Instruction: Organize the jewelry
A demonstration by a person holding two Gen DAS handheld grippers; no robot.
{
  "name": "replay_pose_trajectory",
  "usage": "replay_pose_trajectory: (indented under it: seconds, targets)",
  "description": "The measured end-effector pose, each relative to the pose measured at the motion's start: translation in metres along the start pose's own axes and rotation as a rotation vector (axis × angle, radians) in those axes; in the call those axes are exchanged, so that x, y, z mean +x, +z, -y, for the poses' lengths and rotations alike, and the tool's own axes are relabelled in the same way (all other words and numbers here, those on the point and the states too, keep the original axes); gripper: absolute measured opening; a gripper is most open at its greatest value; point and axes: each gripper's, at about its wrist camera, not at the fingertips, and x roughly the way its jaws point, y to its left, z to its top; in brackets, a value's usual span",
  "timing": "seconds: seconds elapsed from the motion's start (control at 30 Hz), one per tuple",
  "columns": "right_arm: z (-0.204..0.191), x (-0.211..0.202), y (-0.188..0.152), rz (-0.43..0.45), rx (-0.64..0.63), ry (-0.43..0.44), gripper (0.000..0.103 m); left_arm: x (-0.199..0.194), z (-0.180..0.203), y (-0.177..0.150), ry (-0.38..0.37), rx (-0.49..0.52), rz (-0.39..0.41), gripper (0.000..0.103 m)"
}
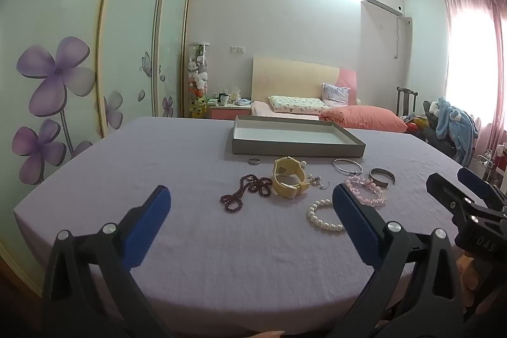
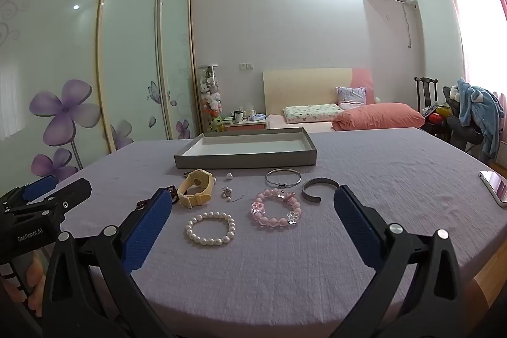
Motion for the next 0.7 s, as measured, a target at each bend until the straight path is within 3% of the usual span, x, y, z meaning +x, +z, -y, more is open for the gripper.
replay_pose_trajectory:
  seconds: [0.7]
  targets:
    - [-0.0002, 0.0002, -0.001, -0.003, -0.008, -0.004, 0.101, 0.0002, -0.0004, 0.0001, 0.001, -0.006, -0.003, 0.099]
